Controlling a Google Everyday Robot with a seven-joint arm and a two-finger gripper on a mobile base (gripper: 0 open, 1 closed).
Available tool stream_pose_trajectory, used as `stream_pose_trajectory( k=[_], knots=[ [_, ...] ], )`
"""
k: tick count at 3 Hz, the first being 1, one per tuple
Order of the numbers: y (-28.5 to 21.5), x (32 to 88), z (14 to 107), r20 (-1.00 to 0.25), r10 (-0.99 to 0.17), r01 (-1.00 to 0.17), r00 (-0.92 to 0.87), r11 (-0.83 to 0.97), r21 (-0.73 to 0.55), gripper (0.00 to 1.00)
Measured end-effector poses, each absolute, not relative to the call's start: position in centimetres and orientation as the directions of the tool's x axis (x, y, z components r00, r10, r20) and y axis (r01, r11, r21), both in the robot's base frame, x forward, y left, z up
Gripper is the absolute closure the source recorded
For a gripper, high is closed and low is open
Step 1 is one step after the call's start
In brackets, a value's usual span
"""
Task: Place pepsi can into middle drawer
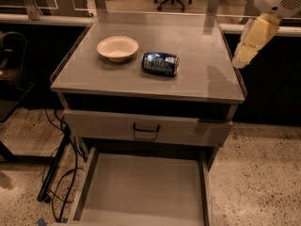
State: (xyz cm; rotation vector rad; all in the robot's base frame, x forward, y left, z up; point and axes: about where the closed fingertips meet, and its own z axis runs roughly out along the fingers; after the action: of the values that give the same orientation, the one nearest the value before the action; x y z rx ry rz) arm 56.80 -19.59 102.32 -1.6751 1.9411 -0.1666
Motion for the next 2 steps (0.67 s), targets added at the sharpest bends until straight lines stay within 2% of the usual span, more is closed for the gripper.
stream_pose_trajectory(
  k=[2],
  knots=[
    [-18.49,56.05,101.78,-0.36,-0.931,-0.873,-0.059,0.223,-0.434,0.0]
  ],
)
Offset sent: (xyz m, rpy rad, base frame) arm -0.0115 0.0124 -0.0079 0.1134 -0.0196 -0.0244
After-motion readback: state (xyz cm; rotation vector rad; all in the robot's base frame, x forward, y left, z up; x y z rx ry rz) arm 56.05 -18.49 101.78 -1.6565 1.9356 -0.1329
